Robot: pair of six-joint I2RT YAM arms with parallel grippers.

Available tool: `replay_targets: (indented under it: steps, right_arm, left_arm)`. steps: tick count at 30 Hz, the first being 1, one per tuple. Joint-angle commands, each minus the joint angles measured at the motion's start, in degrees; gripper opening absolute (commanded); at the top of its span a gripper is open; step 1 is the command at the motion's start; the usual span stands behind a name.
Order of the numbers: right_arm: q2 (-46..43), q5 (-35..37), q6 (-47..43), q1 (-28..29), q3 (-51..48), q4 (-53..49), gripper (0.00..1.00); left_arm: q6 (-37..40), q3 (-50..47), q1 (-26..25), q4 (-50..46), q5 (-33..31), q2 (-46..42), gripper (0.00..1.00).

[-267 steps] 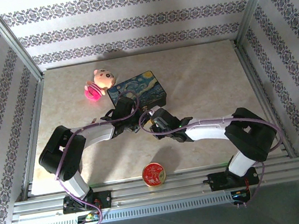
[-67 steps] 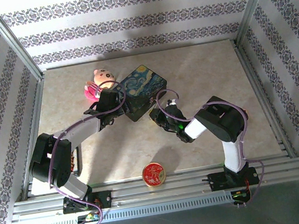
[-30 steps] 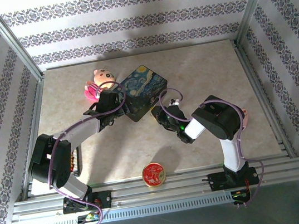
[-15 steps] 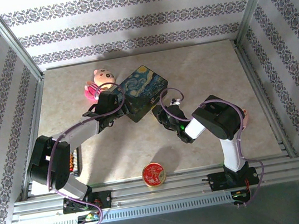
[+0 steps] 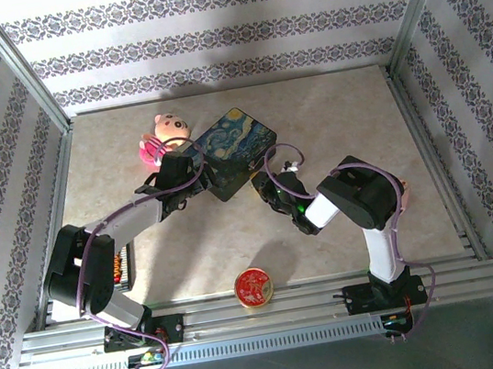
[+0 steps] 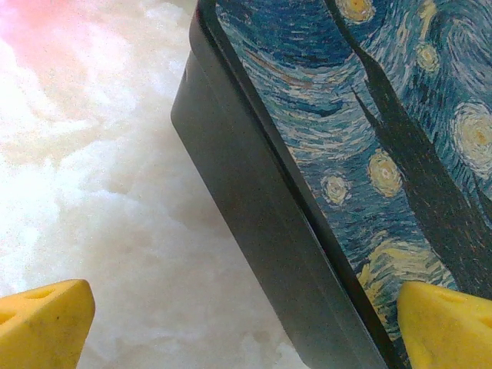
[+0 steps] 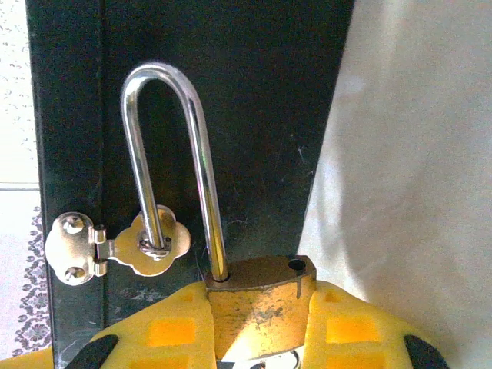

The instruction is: Unlock a padlock with a key

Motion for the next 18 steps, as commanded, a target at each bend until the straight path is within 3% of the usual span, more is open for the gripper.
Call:
replay_targets:
  steps: [1, 18]
  right_arm:
    - [0.0, 3.0, 0.7, -1.0, 0.1, -2.0, 0.00]
    - [-0.2, 3.3, 0.6, -1.5, 0.3, -1.8, 0.00]
  left_arm:
    - [0.2, -2.1, 1.3, -5.4, -0.6, -0.3, 0.99]
    - [-0.5, -3.1, 2.2, -4.2, 0.4, -0.6, 0.97]
